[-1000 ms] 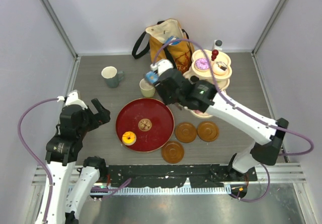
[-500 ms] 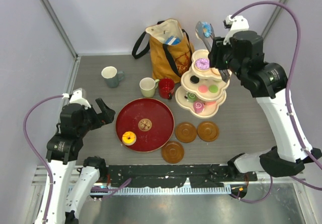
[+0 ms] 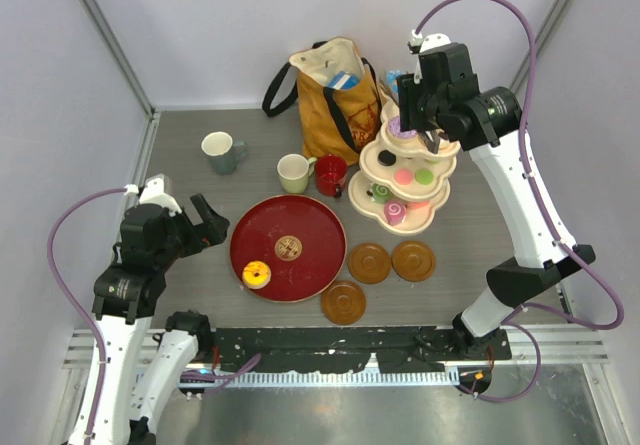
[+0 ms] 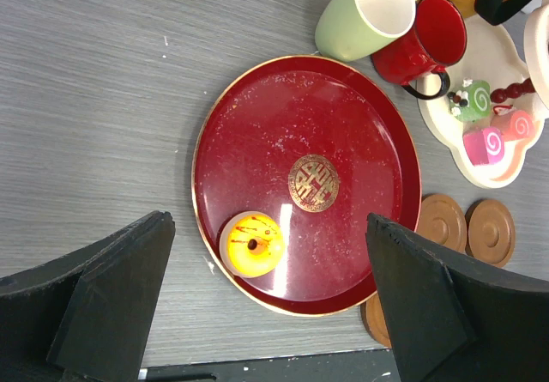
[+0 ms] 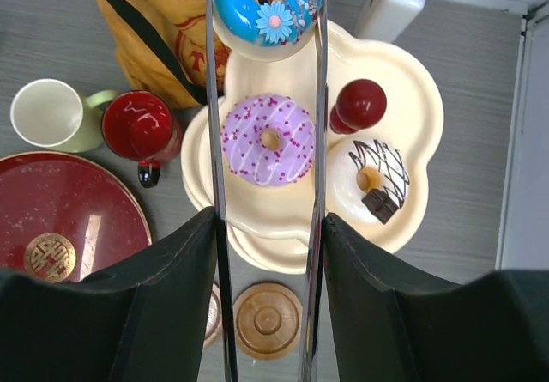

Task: Serve the afternoon tea

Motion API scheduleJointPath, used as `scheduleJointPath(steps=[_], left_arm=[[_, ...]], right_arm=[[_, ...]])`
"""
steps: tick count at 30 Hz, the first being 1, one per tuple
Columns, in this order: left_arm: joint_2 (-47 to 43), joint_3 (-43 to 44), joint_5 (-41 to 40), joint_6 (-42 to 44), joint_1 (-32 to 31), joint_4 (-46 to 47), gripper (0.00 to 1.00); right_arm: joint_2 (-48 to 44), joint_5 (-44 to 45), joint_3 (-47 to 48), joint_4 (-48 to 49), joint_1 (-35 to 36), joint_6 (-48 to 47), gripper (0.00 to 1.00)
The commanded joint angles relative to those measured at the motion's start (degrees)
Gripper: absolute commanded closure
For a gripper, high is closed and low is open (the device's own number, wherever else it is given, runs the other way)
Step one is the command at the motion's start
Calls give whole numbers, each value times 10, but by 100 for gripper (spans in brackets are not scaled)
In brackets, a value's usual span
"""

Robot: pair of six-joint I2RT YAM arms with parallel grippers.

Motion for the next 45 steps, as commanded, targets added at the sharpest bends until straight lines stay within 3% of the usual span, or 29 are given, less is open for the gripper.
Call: scheduleJointPath(steps=[1, 34, 45], left_arm=[[3, 1, -1, 14, 2, 19, 0], [5, 2, -4, 13, 3, 18, 0], [4, 1, -3, 11, 3, 18, 0]], right_arm=[[-4, 38, 11, -9, -3, -13, 46], [15, 74, 20, -26, -8, -13, 37], [10, 134, 37, -7, -8, -7, 37]])
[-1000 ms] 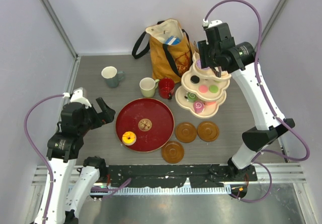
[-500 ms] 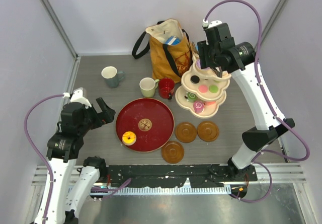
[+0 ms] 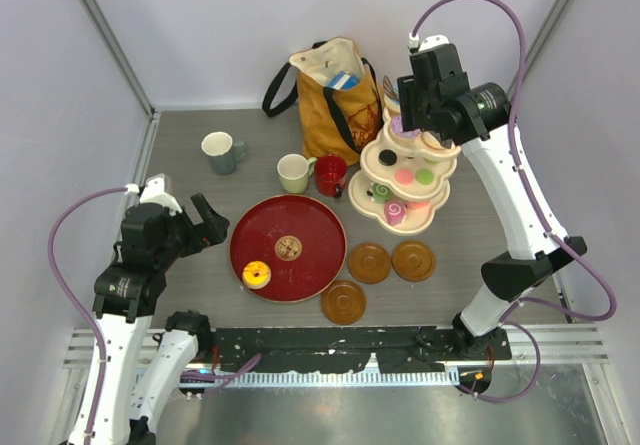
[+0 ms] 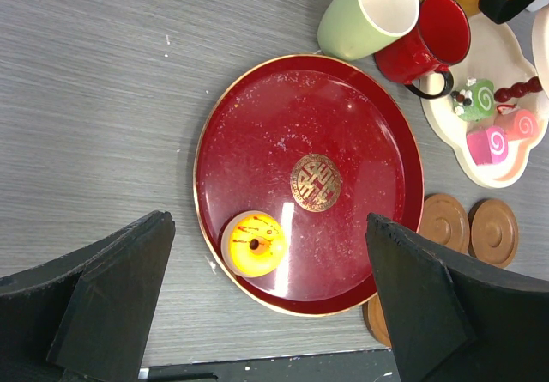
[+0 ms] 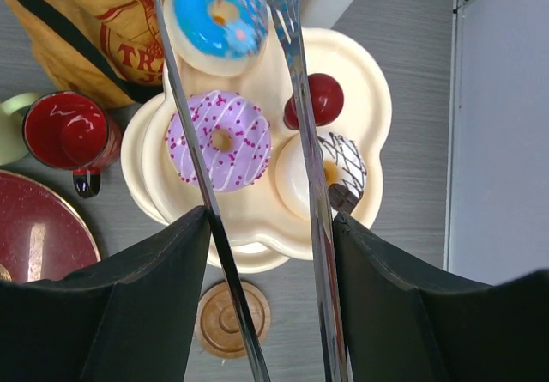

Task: Serve the afternoon tea

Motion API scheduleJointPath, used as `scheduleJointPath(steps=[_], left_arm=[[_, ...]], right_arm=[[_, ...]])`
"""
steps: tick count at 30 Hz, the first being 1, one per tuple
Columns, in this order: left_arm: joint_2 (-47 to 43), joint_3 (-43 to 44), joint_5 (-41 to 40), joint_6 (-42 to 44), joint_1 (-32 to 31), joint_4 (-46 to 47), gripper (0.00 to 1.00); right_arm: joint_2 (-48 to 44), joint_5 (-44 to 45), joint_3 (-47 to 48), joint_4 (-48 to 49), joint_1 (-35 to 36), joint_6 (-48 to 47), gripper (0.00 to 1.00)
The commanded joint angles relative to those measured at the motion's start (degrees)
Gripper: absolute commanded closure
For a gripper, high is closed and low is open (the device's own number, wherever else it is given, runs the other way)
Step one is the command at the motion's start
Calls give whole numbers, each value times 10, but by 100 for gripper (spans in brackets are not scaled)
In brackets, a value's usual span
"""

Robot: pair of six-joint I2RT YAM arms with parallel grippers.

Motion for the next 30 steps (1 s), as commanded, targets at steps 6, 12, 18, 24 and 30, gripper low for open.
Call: scheduleJointPath(steps=[6, 12, 18, 24, 30], left_arm=[[1, 2, -2, 11, 2, 17, 0], [1, 2, -1, 10, 3, 16, 0], [1, 2, -1, 10, 3, 17, 0], [-1, 2, -4, 9, 3, 15, 0], [-3, 1, -6, 6, 2, 16, 0]], right_arm=[[-18, 54, 32, 21, -4, -3, 37], [-31, 50, 30, 47, -3, -4, 37], [-61, 13, 21, 99, 11, -32, 37], [-89, 33, -8, 128, 100, -67, 37], [-140, -18, -149, 178, 249, -58, 37]])
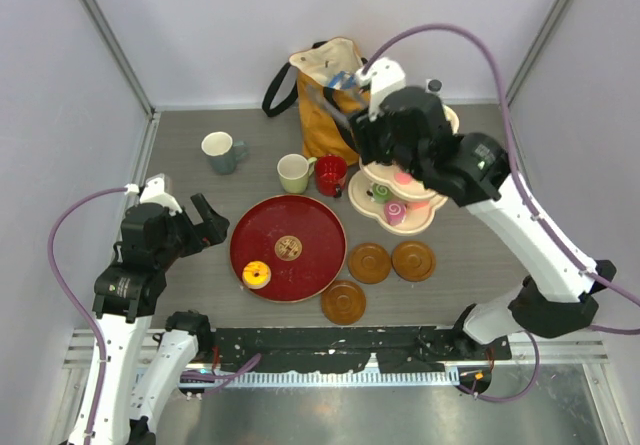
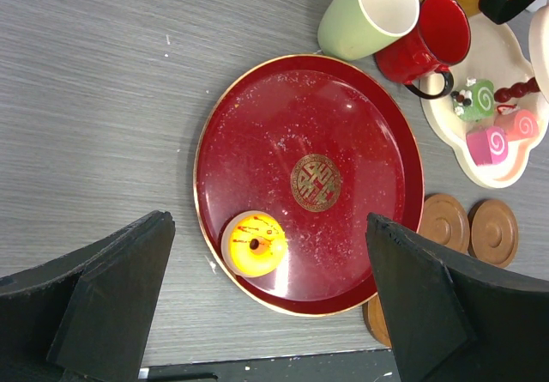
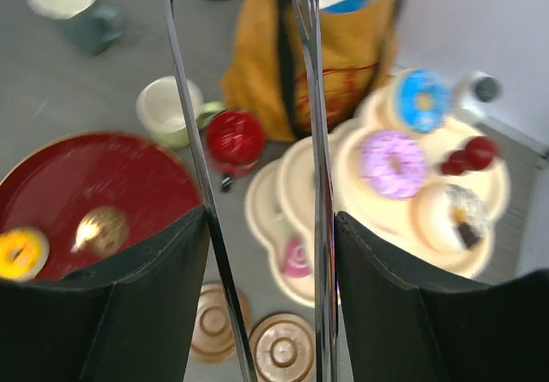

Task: Serve the afternoon tea

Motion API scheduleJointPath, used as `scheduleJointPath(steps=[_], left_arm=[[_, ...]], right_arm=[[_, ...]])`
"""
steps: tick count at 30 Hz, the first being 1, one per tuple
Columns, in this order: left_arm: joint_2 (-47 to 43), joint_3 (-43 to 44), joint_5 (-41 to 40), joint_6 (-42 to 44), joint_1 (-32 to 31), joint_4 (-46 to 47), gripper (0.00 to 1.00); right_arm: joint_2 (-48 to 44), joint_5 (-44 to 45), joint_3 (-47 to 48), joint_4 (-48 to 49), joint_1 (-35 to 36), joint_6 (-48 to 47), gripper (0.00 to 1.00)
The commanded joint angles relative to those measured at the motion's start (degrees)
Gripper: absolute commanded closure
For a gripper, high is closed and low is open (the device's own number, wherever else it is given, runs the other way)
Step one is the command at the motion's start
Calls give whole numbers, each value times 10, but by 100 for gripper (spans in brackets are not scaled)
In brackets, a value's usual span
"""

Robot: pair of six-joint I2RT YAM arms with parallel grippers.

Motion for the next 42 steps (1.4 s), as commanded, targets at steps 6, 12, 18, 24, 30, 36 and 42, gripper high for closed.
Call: scheduleJointPath(steps=[6, 12, 18, 24, 30, 36, 42], left_arm=[[1, 2, -2, 6, 2, 15, 0], [-1, 0, 2, 7, 3, 17, 0], [0, 0, 1, 6, 3, 16, 0], [3, 1, 0, 6, 3, 15, 0], [2, 1, -4, 5, 3, 14, 0], [5, 1, -6, 5, 2, 11, 0], [5, 1, -6, 5, 3, 10, 0]], right_arm=[[-86, -108, -278, 142, 190, -23, 37], [-154, -231, -478, 226, 207, -133, 38], [-135, -299, -535, 249, 208, -172, 36], [-97, -303, -534, 274, 208, -202, 34], [-40, -289, -510, 258, 208, -218, 33], [-11, -279, -505, 275, 208, -223, 32], [29, -279, -483, 281, 207, -232, 31]])
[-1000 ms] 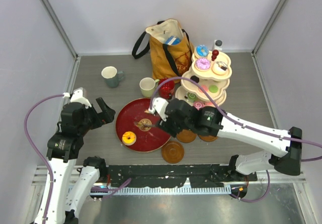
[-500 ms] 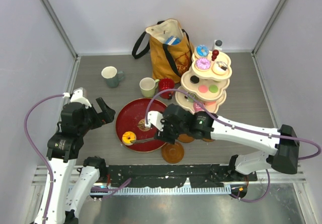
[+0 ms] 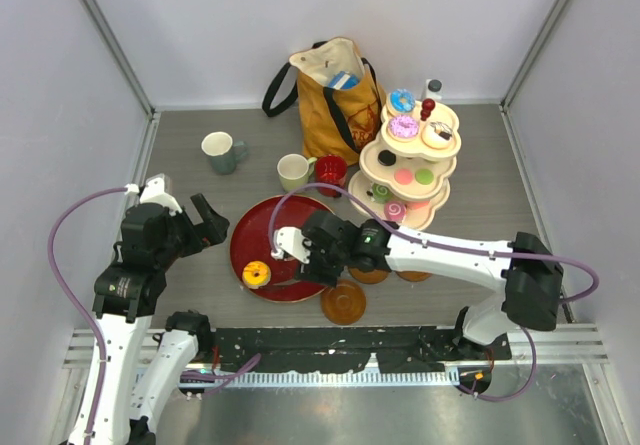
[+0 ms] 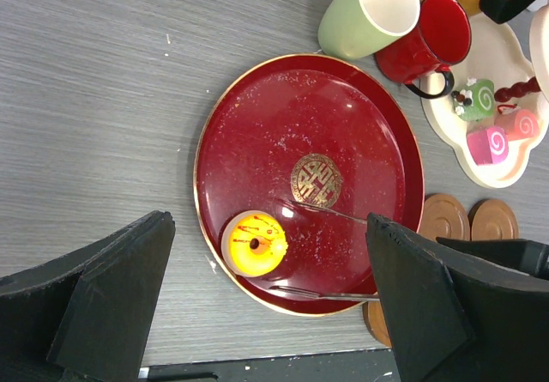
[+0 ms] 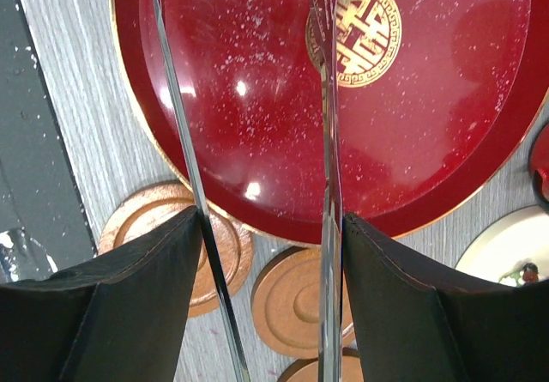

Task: Serve the afternoon tea

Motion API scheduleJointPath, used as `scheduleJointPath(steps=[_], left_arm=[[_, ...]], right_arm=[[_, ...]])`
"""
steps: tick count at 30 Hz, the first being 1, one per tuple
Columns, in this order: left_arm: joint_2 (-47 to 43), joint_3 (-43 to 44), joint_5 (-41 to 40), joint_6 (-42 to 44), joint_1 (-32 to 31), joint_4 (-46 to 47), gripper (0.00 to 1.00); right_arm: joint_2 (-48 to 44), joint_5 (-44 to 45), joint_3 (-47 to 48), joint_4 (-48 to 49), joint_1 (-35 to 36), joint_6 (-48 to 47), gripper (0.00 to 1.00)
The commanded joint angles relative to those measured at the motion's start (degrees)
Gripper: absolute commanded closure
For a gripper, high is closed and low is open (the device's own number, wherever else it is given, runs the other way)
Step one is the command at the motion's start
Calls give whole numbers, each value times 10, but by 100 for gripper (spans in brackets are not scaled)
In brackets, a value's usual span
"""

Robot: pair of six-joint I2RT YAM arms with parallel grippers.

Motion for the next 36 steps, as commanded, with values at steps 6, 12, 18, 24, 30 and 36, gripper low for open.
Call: scheduleJointPath(steps=[6, 12, 18, 24, 30, 36], left_arm=[[8, 2, -6, 5, 3, 10, 0], [8, 2, -6, 6, 3, 9, 0], [9, 3, -6, 5, 3, 9, 0], [8, 2, -22, 4, 3, 8, 0], [8, 3, -27, 2, 3, 6, 0], [5, 3, -28, 2, 3, 9, 0]], right_arm=[[58, 21, 73, 37, 1, -21, 31], [94, 27, 101, 41, 4, -24, 33], [99, 62, 110, 32, 9, -21, 41], [33, 134, 130, 14, 12, 65, 46], [-81, 249, 164, 19, -9, 183, 48], [-175, 219, 219, -14, -136, 260, 50]])
